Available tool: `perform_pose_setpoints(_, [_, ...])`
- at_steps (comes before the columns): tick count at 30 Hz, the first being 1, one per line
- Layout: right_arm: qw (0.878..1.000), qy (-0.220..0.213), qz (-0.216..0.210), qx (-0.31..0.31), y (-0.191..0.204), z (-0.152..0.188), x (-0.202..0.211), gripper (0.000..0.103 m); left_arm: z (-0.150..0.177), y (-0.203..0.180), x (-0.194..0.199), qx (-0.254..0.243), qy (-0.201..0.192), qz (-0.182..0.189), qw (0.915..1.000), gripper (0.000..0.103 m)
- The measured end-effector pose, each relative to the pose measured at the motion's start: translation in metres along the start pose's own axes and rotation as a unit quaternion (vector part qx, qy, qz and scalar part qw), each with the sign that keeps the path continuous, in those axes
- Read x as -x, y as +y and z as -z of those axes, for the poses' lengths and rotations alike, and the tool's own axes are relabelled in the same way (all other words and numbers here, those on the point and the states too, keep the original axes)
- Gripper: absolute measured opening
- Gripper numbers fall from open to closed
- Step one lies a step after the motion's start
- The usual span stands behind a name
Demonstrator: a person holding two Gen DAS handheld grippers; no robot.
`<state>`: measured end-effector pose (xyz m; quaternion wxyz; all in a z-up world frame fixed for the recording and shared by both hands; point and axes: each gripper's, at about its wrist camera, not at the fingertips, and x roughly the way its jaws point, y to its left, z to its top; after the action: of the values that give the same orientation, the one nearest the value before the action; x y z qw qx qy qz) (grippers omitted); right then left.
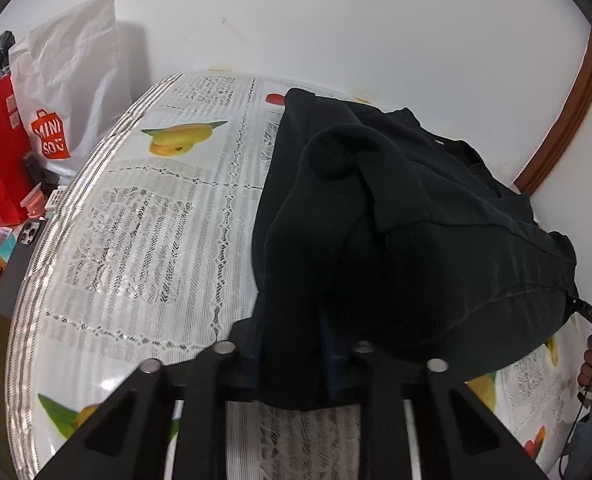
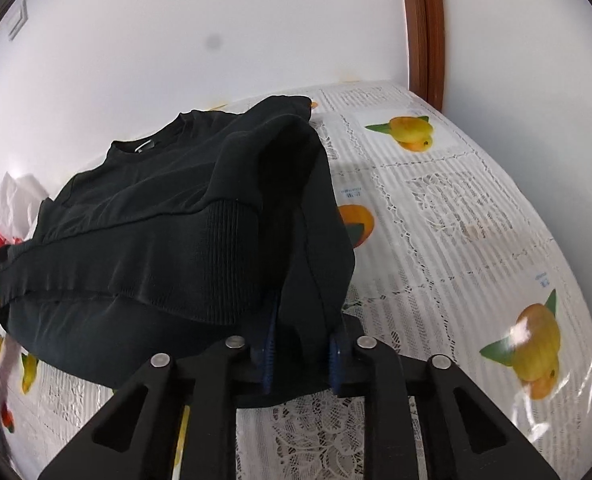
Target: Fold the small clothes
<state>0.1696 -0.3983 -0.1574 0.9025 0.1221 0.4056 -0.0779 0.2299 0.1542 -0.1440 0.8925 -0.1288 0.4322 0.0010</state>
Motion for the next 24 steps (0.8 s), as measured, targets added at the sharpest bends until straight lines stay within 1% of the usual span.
perform_pose_setpoints(2, [1.0,-0.001,-0.004,-0.004,-0.002,0.003,0.006,0.015,0.004,-0.001,0.01,0.006,0.0,0.001,1.0,0.016])
perform_pose_setpoints(4, [1.0,-0.003,-0.007,-0.006,-0.003,0.007,0.015,0.015,0.009,-0.003,0.018,0.003,-0.003,-0.002,1.0,0.016])
perform_pose_setpoints(8, [1.0,-0.004,-0.003,0.004,-0.003,0.023,0.032,0.015,0.03,-0.015,0.036,-0.017,-0.001,-0.025,0.9995,0.015])
perform_pose_setpoints(10, [1.0,-0.003,-0.005,0.004,-0.007,0.033,0.042,0.015,0.045,-0.018,0.045,-0.02,0.002,-0.031,0.9993,0.016])
perform_pose_setpoints(17, [1.0,-0.004,-0.002,0.006,-0.017,0.063,0.069,0.015,0.085,-0.024,0.073,-0.018,0.005,-0.032,0.9993,0.016])
perform_pose_setpoints(22, [1.0,-0.003,0.004,0.006,-0.021,0.085,0.084,0.015,0.109,-0.026,0.085,-0.024,0.009,-0.034,0.9991,0.016])
perform_pose_setpoints(24, [1.0,0.0,0.012,0.011,-0.022,0.091,0.087,0.016,0.114,-0.025,0.087,-0.026,0.009,-0.033,0.9991,0.017])
